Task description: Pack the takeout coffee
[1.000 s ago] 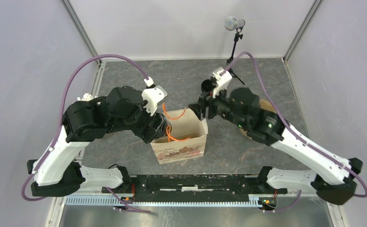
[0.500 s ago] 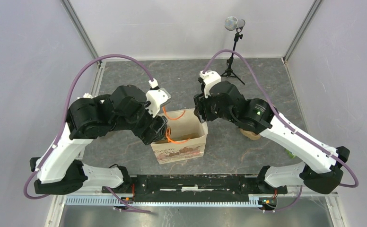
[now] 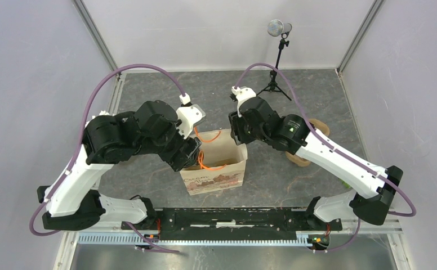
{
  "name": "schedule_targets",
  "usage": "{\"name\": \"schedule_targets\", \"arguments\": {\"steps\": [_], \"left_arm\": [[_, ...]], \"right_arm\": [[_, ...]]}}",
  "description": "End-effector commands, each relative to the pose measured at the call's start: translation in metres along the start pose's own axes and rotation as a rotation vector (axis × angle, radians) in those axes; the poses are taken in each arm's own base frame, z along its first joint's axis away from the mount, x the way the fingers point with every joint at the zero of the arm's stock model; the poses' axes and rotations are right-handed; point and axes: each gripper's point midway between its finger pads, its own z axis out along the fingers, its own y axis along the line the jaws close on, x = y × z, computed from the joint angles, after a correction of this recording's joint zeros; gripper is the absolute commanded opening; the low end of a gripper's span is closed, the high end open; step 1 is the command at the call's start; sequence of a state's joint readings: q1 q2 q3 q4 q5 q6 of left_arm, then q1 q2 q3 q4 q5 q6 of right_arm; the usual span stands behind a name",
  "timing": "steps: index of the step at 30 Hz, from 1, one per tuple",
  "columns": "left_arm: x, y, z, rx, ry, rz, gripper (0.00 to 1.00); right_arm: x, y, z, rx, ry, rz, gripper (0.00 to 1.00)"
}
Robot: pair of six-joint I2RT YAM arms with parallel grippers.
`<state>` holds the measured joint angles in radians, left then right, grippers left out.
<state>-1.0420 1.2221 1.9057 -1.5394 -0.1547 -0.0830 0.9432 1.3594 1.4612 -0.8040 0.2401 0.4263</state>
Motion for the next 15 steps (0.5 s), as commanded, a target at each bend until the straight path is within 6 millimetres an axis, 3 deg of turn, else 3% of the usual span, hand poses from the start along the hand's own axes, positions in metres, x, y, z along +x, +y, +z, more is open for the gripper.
{"name": "schedule_targets", "arguments": {"steps": [1,8,11,15], "left_arm": [[-0.009,0.002,-0.005,0.002,-0.041,0.049,0.65],[-0.016,0.005,0.002,-0.019,-0.029,0.076,0.65],[-0.032,0.015,0.002,-0.069,-0.057,0.127,0.65],[-0.061,0.021,0.001,-0.114,-0.116,0.130,0.65]], "right_arm": [[-0.007,0.000,-0.002,-0.011,-0.040,0.047,0.42],[-0.030,0.005,-0.006,-0.049,-0.150,0.075,0.06],[-0.051,0.002,-0.012,-0.049,-0.274,0.070,0.00],[-0.079,-0.003,-0.024,-0.046,-0.437,0.079,0.00]]}}
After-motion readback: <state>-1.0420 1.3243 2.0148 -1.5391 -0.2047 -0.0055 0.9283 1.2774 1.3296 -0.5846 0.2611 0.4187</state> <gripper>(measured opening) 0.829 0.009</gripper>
